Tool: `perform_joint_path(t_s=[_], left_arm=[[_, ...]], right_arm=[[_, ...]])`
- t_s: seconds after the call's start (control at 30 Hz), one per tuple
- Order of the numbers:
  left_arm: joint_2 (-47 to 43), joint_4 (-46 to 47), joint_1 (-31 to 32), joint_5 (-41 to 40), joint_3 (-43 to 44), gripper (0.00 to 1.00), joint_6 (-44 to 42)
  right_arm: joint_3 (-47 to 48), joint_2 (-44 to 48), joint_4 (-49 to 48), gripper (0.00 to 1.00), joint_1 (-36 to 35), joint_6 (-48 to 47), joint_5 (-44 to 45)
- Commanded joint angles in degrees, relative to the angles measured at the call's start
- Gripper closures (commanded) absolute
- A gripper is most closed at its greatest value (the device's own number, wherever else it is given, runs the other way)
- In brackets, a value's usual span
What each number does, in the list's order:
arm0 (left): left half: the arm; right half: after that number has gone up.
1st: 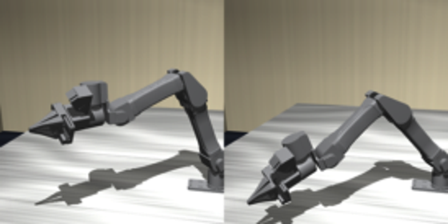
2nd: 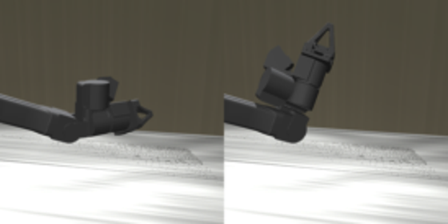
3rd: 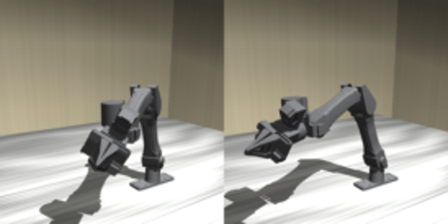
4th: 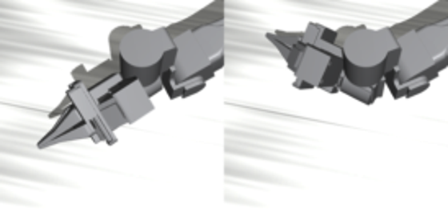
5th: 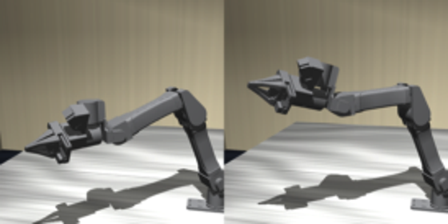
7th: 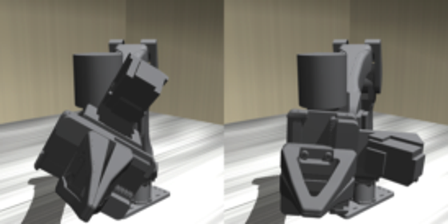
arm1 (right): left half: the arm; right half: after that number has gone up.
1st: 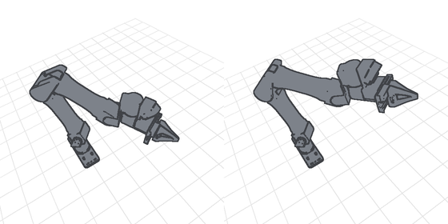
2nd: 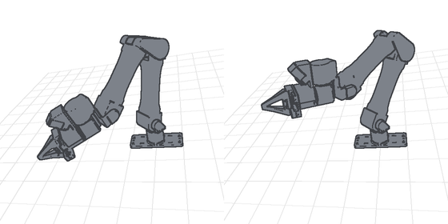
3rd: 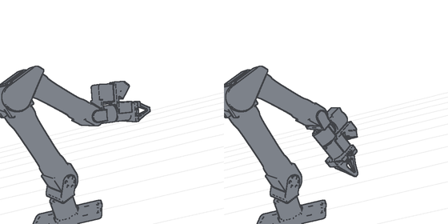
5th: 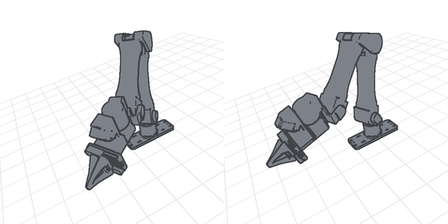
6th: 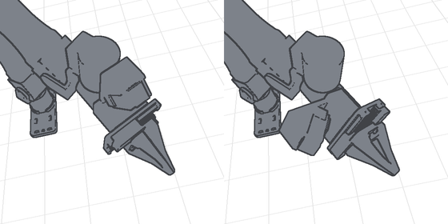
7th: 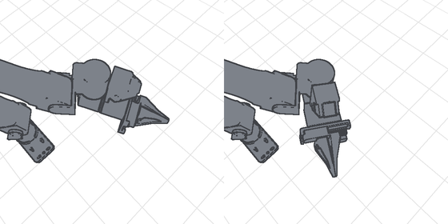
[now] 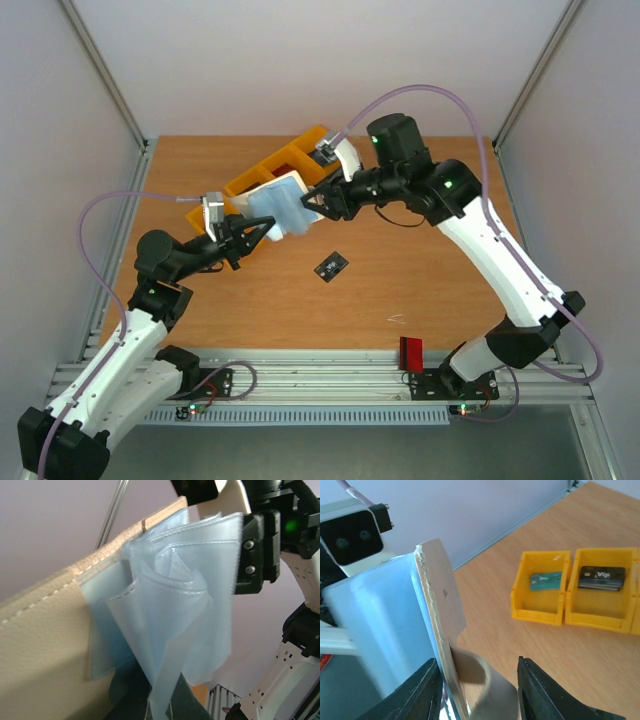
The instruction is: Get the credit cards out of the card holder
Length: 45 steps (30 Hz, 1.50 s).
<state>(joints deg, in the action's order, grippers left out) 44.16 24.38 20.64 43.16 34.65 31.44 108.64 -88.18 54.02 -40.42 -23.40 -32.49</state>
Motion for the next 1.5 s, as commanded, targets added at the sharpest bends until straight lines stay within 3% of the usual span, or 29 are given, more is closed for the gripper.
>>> perform_joint_path(t_s=[0.0, 0.53, 0.77, 1.27, 1.37, 1.47], left_arm=[[-1.16, 4.76, 0.19, 0.79, 0.15, 1.0, -0.33], [-1.12, 4.41, 0.19, 1.36, 0.59, 1.0, -0.68], [-0.66, 4.55, 0.19, 1.63, 0.87, 1.0, -0.76], [-0.26, 4.25, 0.2, 1.15, 0.33, 1.0, -0.85], [-0.2, 4.36, 0.19, 1.09, 0.19, 1.0, -0.77], [-0.17, 4.53, 0.19, 0.87, -0.06, 1.0, -0.63]], right_arm=[[-0.13, 3.35, 3.33, 0.6, 0.75, -1.74, 3.27], [4.62, -0.06, 7.58, 0.62, -0.82, -1.64, 12.6], [7.28, -4.74, 7.58, 0.5, -4.74, -3.34, 12.47], [12.1, -9.59, 4.07, 0.32, -11.07, -4.69, 0.5], [12.03, -8.63, 3.87, 0.39, -11.08, -4.63, 0.55], [11.86, -7.42, 3.91, 0.67, -11.08, -4.16, 2.96]])
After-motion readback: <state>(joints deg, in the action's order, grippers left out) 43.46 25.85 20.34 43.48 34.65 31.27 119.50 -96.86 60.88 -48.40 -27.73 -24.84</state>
